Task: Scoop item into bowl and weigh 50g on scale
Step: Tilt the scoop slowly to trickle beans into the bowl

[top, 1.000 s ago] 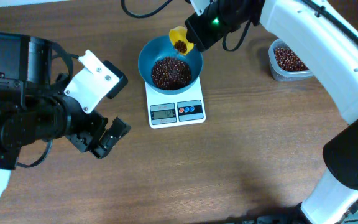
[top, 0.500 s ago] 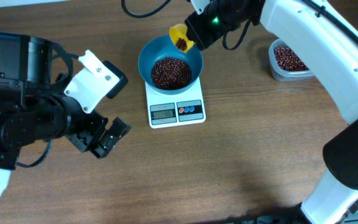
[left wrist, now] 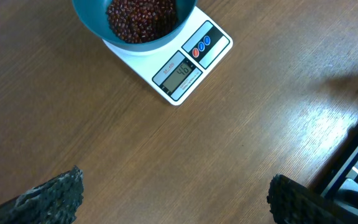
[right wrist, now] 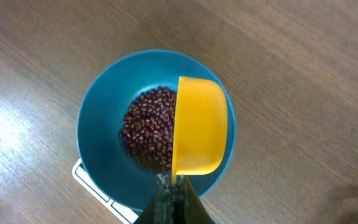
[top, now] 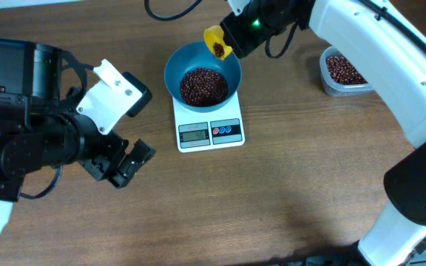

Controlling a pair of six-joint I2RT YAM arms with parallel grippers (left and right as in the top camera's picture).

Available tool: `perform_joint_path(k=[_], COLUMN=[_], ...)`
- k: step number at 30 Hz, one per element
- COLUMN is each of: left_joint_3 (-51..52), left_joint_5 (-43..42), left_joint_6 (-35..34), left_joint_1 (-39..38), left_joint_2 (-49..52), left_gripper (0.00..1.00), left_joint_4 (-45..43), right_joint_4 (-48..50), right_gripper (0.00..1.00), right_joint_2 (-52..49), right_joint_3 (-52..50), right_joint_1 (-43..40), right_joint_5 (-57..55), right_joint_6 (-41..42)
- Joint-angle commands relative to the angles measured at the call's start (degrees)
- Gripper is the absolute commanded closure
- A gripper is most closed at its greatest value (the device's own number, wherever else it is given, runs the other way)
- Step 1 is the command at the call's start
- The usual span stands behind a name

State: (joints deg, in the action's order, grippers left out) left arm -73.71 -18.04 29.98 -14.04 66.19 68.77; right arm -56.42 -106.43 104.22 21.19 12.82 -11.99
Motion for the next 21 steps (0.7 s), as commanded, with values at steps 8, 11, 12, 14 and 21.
perform_joint_path(k=[8,11,12,14,21], left_joint_3=[0.13,0.13,0.13,0.13,0.13], left_joint_5=[-0.59,-0.59,-0.59,-0.59,-0.59], left_joint_6=[-0.13,-0.13,-0.13,-0.13,-0.13], left_joint_1=[-0.11,-0.11,-0.11,-0.11,-0.11], left_joint_2=[-0.33,-0.33,-0.33,-0.33,-0.33], left_gripper=[0.01,0.01,0.01,0.01,0.01], left_joint_4=[-0.11,-0.11,-0.11,-0.11,-0.11], right_joint_4=[-0.26,-0.76,-0.68,-0.63,0.07], right_gripper=[0.96,0.96,0.96,0.96,0.96], right_joint_2=[0.52,0.50,0.50,0.52,0.42], right_joint_3=[1.92,1.90,1.90,1.92,2.45], right_joint_1=[2.12,2.10,2.10,2.10,2.05], right_joint_5=[-1.03,-1.09,-1.11,-1.03,-0.81], right_joint_6=[0.07,0.04,0.02,0.07,0.04])
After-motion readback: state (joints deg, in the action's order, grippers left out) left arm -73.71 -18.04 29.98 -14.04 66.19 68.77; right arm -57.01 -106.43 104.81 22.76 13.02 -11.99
